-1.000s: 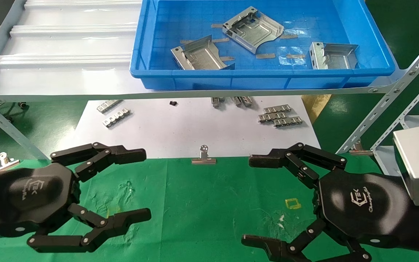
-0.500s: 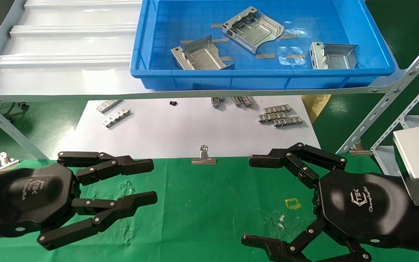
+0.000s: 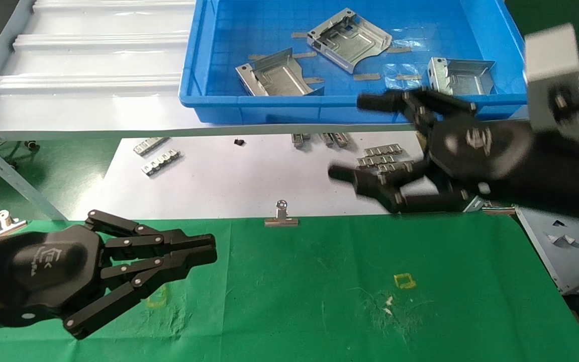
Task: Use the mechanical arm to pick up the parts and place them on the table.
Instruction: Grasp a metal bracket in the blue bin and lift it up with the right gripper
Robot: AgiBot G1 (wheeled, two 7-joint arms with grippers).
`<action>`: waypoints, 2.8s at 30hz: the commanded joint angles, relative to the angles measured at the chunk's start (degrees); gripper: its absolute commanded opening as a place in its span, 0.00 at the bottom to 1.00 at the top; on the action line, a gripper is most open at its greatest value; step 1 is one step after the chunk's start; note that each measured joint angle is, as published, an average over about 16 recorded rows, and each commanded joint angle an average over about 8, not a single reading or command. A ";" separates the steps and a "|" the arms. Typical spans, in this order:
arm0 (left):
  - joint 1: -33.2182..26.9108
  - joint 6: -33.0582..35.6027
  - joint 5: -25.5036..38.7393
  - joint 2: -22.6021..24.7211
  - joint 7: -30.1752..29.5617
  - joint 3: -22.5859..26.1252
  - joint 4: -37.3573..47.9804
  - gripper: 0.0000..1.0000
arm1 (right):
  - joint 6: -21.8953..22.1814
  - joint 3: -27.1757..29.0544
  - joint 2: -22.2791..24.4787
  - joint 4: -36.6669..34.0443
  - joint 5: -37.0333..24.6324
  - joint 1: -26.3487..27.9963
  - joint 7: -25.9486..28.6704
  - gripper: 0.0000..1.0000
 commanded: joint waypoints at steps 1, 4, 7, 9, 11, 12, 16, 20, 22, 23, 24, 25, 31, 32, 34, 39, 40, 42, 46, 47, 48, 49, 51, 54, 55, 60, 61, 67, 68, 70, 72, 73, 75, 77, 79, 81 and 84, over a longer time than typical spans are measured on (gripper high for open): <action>0.00 0.00 0.00 0.00 0.00 0.00 0.00 0.00 | 2.43 -1.01 -2.30 -3.11 -3.18 5.15 0.59 1.00; 0.00 0.00 0.00 0.00 0.00 0.00 0.00 0.00 | 8.15 -4.29 -7.86 -10.57 -10.52 12.08 1.04 1.00; 0.00 0.00 0.00 0.00 0.00 0.00 0.00 0.00 | 13.29 -8.11 -14.05 -19.11 -17.93 18.41 1.11 1.00; 0.00 0.00 0.00 0.00 0.00 0.00 0.00 0.00 | 15.94 -10.49 -18.10 -25.06 -22.15 22.08 0.80 1.00; 0.00 0.00 0.00 0.00 0.00 0.00 0.00 0.00 | 18.01 -12.58 -21.96 -31.04 -25.63 25.23 0.23 1.00; 0.00 0.00 0.00 0.00 0.00 0.00 0.00 0.00 | 19.03 -13.47 -23.79 -33.95 -27.09 26.61 -0.19 0.94; 0.00 0.00 0.00 0.00 0.00 0.00 0.00 0.00 | 23.67 -15.85 -29.97 -43.83 -31.00 30.38 -1.68 0.45; 0.00 0.00 0.00 0.00 0.00 0.00 0.00 0.00 | 28.75 -16.90 -33.39 -48.74 -32.16 31.85 -2.32 0.01; 0.00 0.00 0.00 0.00 0.00 0.00 0.00 0.00 | 30.72 -17.29 -34.07 -49.23 -31.95 31.95 -2.19 0.00; 0.00 0.00 0.00 0.00 0.00 0.00 0.00 0.00 | 31.42 -17.49 -34.22 -49.13 -31.71 31.86 -1.99 0.00; 0.00 0.00 0.00 0.00 0.00 0.00 0.00 0.00 | 31.99 -17.74 -34.30 -48.91 -31.41 31.73 -1.67 0.00; 0.00 0.00 0.00 0.00 0.00 0.00 0.00 0.00 | 32.45 -18.02 -34.36 -48.64 -31.09 31.58 -1.28 0.00; 0.00 0.00 0.00 0.00 0.00 0.00 0.00 0.00 | 34.35 -20.48 -34.45 -47.27 -29.54 30.75 2.11 0.00; 0.00 0.00 0.00 0.00 0.00 0.00 0.00 0.00 | 34.68 -21.00 -34.46 -47.10 -29.40 30.66 2.69 0.00; 0.00 0.00 0.00 0.00 0.00 0.00 0.00 0.00 | 35.37 -22.08 -34.45 -46.74 -29.20 30.54 3.75 0.00; 0.00 0.00 0.00 0.00 0.00 0.00 0.00 0.00 | 37.01 -24.83 -34.43 -45.90 -28.76 30.53 6.21 0.00; 0.00 0.00 0.00 0.00 0.00 0.00 0.00 0.00 | 37.28 -25.37 -34.42 -45.73 -28.69 30.56 6.62 0.00; 0.00 0.00 0.00 0.00 0.00 0.00 0.00 0.00 | 37.78 -26.49 -34.40 -45.43 -28.57 30.62 7.39 0.00; 0.00 0.00 0.00 0.00 0.00 0.00 0.00 0.00 | 38.53 -28.65 -34.37 -44.96 -28.35 30.74 8.74 0.00; 0.00 0.00 0.00 0.00 0.00 0.00 0.00 0.00 | 38.68 -29.17 -34.36 -44.86 -28.28 30.78 9.05 0.00; 0.00 0.00 0.00 0.00 0.00 0.00 0.00 0.00 | 38.81 -29.67 -34.35 -44.76 -28.19 30.81 9.37 0.00; 0.00 0.00 0.00 0.00 0.00 0.00 0.00 0.00 | 38.90 -30.14 -34.34 -44.67 -28.08 30.85 9.66 0.00; 0.00 0.00 0.00 0.00 0.00 0.00 0.00 0.00 | 39.04 -31.08 -34.32 -44.47 -27.86 30.96 10.22 0.00; 0.00 0.00 0.00 0.00 0.00 0.00 0.00 0.00 | 39.16 -32.46 -34.29 -44.20 -27.56 31.18 10.89 0.00; 0.00 0.00 0.00 0.00 0.00 0.00 0.00 0.00 | 39.18 -32.89 -34.28 -44.14 -27.48 31.25 11.06 0.00; 0.00 0.00 0.00 0.00 0.00 0.00 0.00 0.00 | 39.40 -34.83 -34.20 -44.00 -26.91 31.60 11.72 0.00; 0.00 0.00 0.00 0.00 0.00 0.00 0.00 0.00 | 39.43 -35.14 -34.19 -43.99 -26.75 31.68 11.82 0.00; 0.00 0.00 0.00 0.00 0.00 0.00 0.00 0.00 | 38.81 -36.50 -33.99 -43.67 -25.36 32.72 11.78 0.00; 0.00 0.00 0.00 0.00 0.00 0.00 0.00 0.05 | 38.45 -36.61 -33.92 -43.58 -25.06 33.08 11.60 0.00; 0.00 0.00 0.00 0.00 0.00 0.00 0.00 0.30 | 37.48 -36.75 -33.71 -43.47 -24.43 33.97 11.04 0.00; 0.00 0.00 0.00 0.00 0.00 0.00 0.00 0.55 | 35.87 -36.73 -33.31 -43.42 -23.74 35.13 10.12 0.00; 0.00 0.00 0.00 0.00 0.00 0.00 0.00 0.68 | 34.80 -36.65 -33.01 -43.44 -23.38 35.81 9.51 0.00; 0.00 0.00 0.00 0.00 0.00 0.00 0.00 0.93 | 31.95 -36.42 -32.12 -43.50 -22.61 37.27 8.01 0.00; 0.00 0.00 0.00 0.00 0.00 0.00 0.00 1.00 | 28.00 -36.06 -30.69 -43.44 -21.71 38.80 6.15 0.00; 0.00 0.00 0.00 0.00 0.00 0.00 0.00 1.00 | 23.03 -35.62 -28.69 -43.24 -20.68 40.29 4.03 0.00; 0.00 0.00 0.00 0.00 0.00 0.00 0.00 1.00 | 17.07 -35.02 -26.16 -42.81 -19.29 41.61 1.88 0.00; 0.00 0.00 0.00 0.00 0.00 0.00 0.00 1.00 | 6.32 -34.03 -21.93 -41.93 -16.70 43.14 -1.45 0.00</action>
